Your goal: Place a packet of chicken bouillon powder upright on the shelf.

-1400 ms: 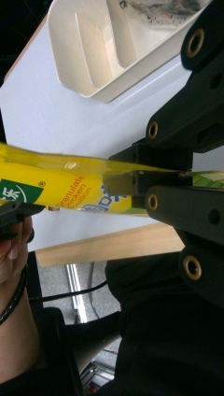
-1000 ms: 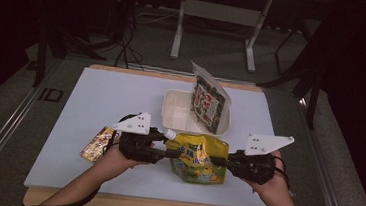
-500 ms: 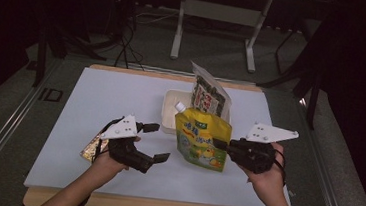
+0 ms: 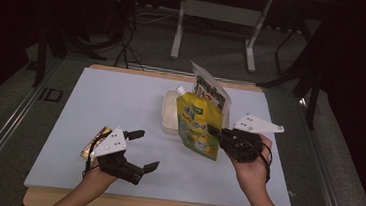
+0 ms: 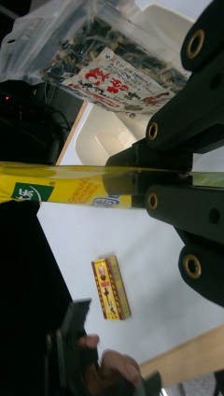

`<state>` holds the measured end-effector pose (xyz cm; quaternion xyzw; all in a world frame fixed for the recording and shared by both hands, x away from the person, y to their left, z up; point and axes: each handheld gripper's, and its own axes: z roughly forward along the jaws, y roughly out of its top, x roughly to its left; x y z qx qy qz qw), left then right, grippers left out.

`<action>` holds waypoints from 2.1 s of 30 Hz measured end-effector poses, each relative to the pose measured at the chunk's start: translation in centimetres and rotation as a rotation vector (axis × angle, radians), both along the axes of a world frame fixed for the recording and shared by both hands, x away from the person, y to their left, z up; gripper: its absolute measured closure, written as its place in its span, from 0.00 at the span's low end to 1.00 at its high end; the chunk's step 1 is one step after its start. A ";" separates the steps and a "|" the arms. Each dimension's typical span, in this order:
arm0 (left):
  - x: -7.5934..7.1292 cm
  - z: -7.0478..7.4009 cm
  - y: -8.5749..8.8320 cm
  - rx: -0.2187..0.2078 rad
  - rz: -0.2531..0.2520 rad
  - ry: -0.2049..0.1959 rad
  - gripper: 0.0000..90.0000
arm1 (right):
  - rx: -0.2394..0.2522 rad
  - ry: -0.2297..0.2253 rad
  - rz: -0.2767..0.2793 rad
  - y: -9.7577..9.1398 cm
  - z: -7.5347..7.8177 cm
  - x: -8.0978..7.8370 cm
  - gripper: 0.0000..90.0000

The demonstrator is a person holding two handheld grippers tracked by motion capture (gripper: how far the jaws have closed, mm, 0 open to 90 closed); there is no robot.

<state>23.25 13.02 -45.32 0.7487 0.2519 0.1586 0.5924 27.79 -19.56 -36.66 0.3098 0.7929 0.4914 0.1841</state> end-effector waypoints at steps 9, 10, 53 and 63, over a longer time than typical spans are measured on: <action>-1.1 -2.3 0.6 0.023 0.041 0.013 0.00 | 0.028 -0.009 -0.017 1.6 -1.3 1.4 1.00; -1.1 -2.6 0.7 0.023 0.042 0.020 0.00 | 0.028 -0.021 -0.030 1.8 -1.3 1.4 1.00; -1.2 -4.5 0.9 0.036 0.048 0.031 0.00 | 0.072 -0.015 -0.448 9.4 -4.2 12.0 1.00; -1.2 -4.5 1.1 0.029 0.053 0.029 0.00 | 0.124 0.046 -0.415 10.6 -5.5 12.3 1.00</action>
